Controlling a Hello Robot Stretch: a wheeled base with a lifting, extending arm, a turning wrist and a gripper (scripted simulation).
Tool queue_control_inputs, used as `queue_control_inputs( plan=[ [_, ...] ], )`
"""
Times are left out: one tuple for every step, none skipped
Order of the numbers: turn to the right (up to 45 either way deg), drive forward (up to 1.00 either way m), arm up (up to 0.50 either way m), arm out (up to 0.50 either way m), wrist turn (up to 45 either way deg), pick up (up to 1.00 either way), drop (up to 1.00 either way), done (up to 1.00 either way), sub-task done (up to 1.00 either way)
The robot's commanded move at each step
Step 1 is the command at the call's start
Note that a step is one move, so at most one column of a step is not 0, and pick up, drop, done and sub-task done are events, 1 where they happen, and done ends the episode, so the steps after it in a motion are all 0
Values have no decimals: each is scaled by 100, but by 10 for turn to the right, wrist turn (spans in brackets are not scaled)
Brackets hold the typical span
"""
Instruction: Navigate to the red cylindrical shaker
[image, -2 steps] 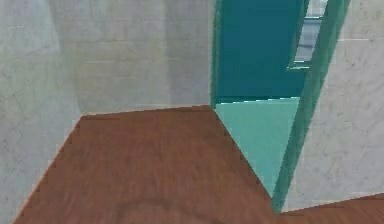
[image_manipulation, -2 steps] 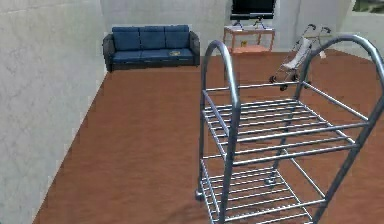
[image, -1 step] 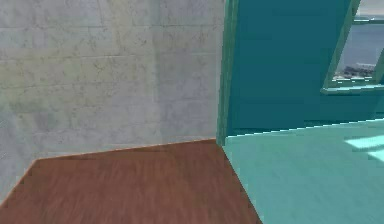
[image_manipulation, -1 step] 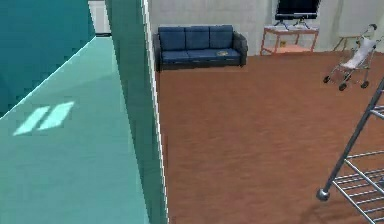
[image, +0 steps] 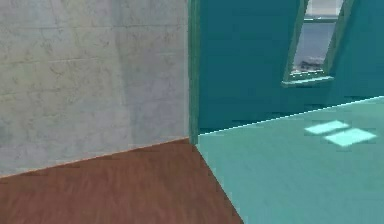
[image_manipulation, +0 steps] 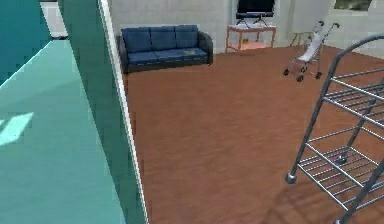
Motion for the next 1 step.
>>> queue_control_inputs(
  plan=[
    [0, 35, 0, 0, 0, 0, 0, 0, 0]
  ],
)
